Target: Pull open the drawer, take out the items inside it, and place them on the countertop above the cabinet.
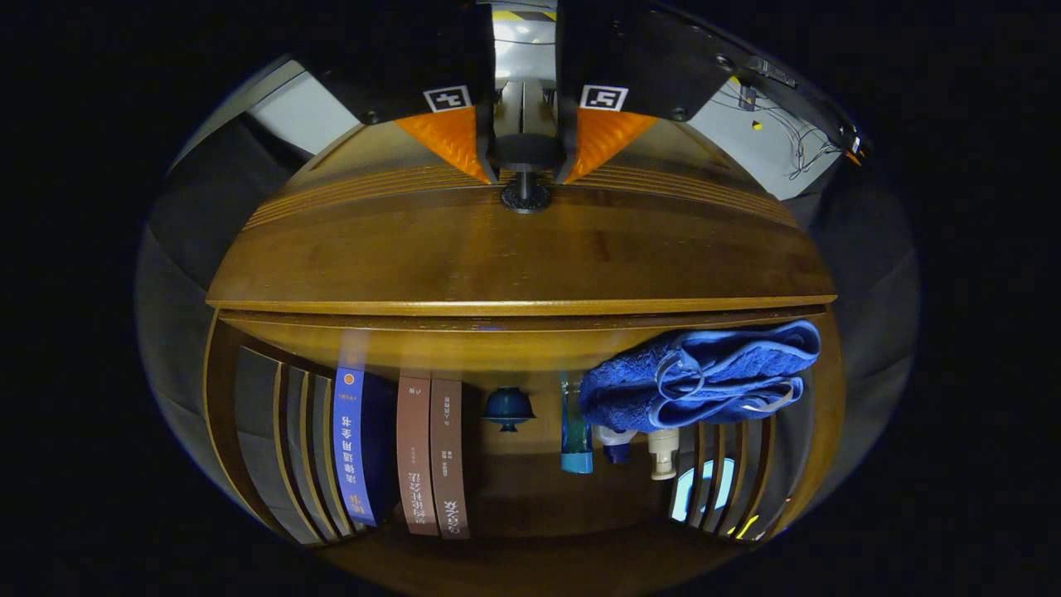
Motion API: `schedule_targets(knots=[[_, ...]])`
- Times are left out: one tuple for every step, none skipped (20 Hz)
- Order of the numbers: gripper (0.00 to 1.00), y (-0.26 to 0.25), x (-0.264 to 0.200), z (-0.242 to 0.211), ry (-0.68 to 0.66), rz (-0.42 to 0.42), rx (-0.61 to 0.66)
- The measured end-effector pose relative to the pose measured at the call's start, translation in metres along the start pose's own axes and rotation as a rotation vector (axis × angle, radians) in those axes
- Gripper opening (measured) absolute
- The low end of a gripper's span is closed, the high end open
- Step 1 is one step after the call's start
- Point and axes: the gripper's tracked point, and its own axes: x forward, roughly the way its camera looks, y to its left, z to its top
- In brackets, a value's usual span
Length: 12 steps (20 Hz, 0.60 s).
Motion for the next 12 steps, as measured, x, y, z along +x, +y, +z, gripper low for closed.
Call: schedule_targets(knots=[[0.33, 0.000, -0.004, -0.002, 0.003, 0.000, -0.004], [0.33, 0.000, -0.008, -0.004, 0.007, 0.000, -0.006], [0.33, 0.000, -0.012, -0.006, 0.011, -0.001, -0.006], [0.33, 0.000, -0.018, -0.009, 0.013, -0.001, -0.006], [0.33, 0.000, -0.023, -0.011, 0.015, 0.000, -0.008], [0.33, 0.000, -0.028, -0.014, 0.016, 0.002, -0.009], [0.33, 0.000, -0.034, -0.017, 0.019, 0.004, -0.010], [0.33, 0.000, -0.040, -0.020, 0.022, 0.006, -0.006], [0.33, 0.000, -0.045, -0.023, 0.026, 0.006, -0.001], [0.33, 0.000, -0.051, -0.025, 0.027, 0.007, 0.002], [0.33, 0.000, -0.057, -0.028, 0.028, 0.009, 0.004], [0.33, 0.000, -0.064, -0.031, 0.029, 0.009, 0.003]])
